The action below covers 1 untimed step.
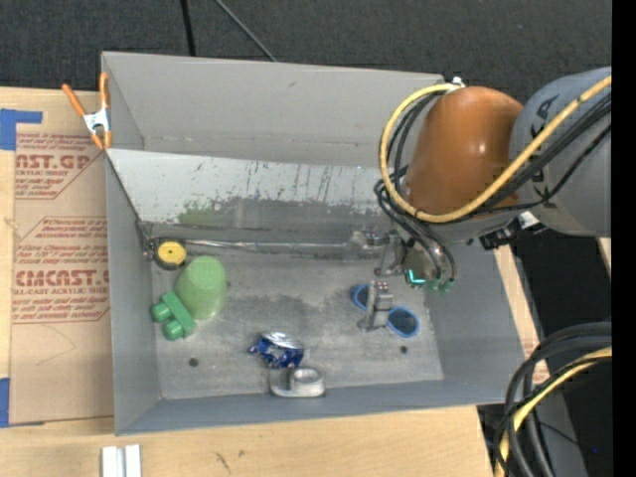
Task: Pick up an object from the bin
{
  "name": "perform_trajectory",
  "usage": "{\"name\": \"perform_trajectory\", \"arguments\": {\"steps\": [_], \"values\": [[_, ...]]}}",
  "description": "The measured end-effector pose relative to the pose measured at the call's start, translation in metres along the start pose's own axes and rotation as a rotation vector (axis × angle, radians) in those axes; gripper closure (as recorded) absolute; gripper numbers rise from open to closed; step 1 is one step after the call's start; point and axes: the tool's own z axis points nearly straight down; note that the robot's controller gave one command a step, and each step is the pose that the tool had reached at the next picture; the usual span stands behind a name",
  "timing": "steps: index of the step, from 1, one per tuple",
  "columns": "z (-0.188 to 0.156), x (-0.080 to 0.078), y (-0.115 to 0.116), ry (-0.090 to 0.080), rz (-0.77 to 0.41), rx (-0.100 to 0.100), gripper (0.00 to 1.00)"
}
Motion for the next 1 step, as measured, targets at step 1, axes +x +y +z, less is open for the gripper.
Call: {"name": "perform_trajectory", "arguments": {"steps": [1], "values": [[0.1095,-0.0418,-0.0668,-0.004,-0.328,0.000,0.00]]}}
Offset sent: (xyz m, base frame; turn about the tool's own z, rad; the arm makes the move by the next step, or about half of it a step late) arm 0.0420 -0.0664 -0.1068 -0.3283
